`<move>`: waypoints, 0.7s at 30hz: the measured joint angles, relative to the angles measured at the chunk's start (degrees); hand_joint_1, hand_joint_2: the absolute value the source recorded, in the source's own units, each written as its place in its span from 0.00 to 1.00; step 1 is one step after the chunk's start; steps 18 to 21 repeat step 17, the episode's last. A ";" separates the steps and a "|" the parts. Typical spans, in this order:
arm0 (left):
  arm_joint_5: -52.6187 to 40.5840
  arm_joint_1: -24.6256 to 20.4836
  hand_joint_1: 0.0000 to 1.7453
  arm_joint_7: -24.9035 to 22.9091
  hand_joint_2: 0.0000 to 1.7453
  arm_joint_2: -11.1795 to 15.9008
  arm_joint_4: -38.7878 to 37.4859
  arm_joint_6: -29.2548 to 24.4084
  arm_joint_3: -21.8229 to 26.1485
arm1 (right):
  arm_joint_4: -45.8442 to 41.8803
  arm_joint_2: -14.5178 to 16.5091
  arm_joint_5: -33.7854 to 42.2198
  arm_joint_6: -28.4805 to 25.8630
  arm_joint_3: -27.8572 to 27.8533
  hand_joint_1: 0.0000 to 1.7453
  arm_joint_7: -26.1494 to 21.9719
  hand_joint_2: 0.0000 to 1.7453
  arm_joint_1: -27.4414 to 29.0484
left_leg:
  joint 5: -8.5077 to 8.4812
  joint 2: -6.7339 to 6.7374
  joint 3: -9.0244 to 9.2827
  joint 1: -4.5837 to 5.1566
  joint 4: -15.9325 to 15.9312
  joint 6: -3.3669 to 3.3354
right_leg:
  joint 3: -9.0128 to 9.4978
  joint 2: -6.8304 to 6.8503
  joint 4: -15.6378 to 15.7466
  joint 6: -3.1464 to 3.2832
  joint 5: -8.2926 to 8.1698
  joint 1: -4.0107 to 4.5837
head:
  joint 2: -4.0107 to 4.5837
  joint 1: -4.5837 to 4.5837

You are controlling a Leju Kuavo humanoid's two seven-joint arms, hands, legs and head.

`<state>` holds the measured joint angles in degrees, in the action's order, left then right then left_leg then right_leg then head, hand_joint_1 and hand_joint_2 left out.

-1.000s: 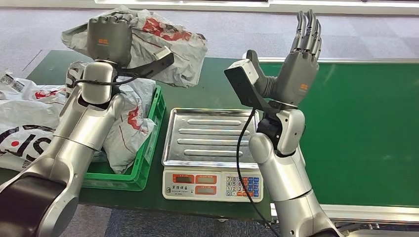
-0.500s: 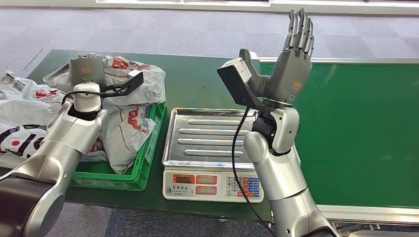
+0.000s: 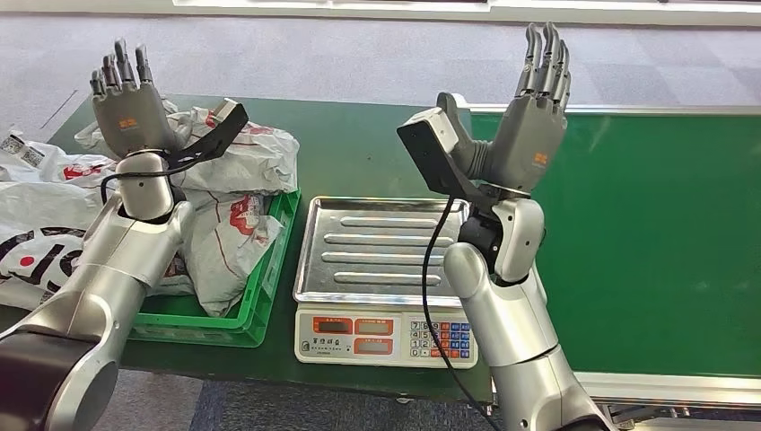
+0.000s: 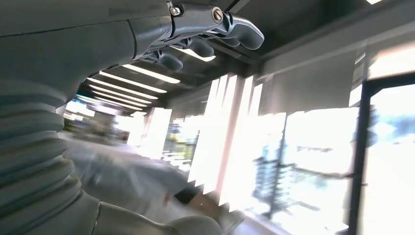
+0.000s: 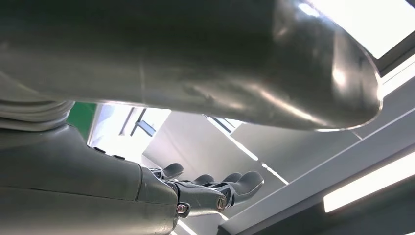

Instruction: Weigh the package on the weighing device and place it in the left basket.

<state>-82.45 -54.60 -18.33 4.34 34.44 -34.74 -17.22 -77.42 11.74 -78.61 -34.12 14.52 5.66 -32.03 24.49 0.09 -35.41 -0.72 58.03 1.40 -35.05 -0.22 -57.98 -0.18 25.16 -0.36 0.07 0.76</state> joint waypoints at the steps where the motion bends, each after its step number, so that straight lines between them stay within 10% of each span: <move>1: 2.84 1.16 0.00 5.02 0.00 -0.66 3.34 -2.70 1.97 | -0.16 -0.18 0.03 -0.17 -0.02 0.00 0.05 0.00 0.29 | 0.00 0.00 -0.02 0.00 0.01 0.00 | -0.01 0.01 0.00 0.00 0.01 -0.01 | 0.00 -0.01; 8: 45.22 9.82 0.00 38.91 0.00 -9.52 32.15 -3.07 14.27 | 0.22 -0.92 1.48 -3.10 -0.21 0.00 -1.58 0.00 1.15 | 0.14 0.30 -0.07 0.15 0.01 -0.09 | -0.12 -0.19 0.02 -0.04 0.00 -0.12 | 0.00 -0.01; 14: 68.26 16.10 0.00 44.19 0.00 -14.35 52.72 -0.94 16.13 | 1.66 -0.97 1.90 -4.04 -0.45 0.00 -2.08 0.00 1.14 | 0.15 0.22 -0.09 0.08 -0.01 -0.09 | -0.11 -0.13 0.02 -0.02 0.03 -0.10 | 0.00 -0.01; 17: 73.12 17.90 0.00 46.80 0.67 -14.99 57.59 2.49 16.19 | 1.92 -1.01 3.51 -4.12 -0.46 0.00 -2.79 0.00 1.14 | 0.14 0.20 -0.08 0.07 -0.02 -0.08 | -0.08 -0.10 0.02 -0.01 0.04 -0.07 | 0.00 0.00; 21: 73.12 17.90 0.00 46.80 0.67 -14.99 57.59 2.49 16.19 | 1.92 -1.01 3.51 -4.12 -0.46 0.00 -2.79 0.00 1.14 | 0.14 0.20 -0.08 0.07 -0.02 -0.08 | -0.08 -0.10 0.02 -0.01 0.04 -0.07 | 0.00 0.00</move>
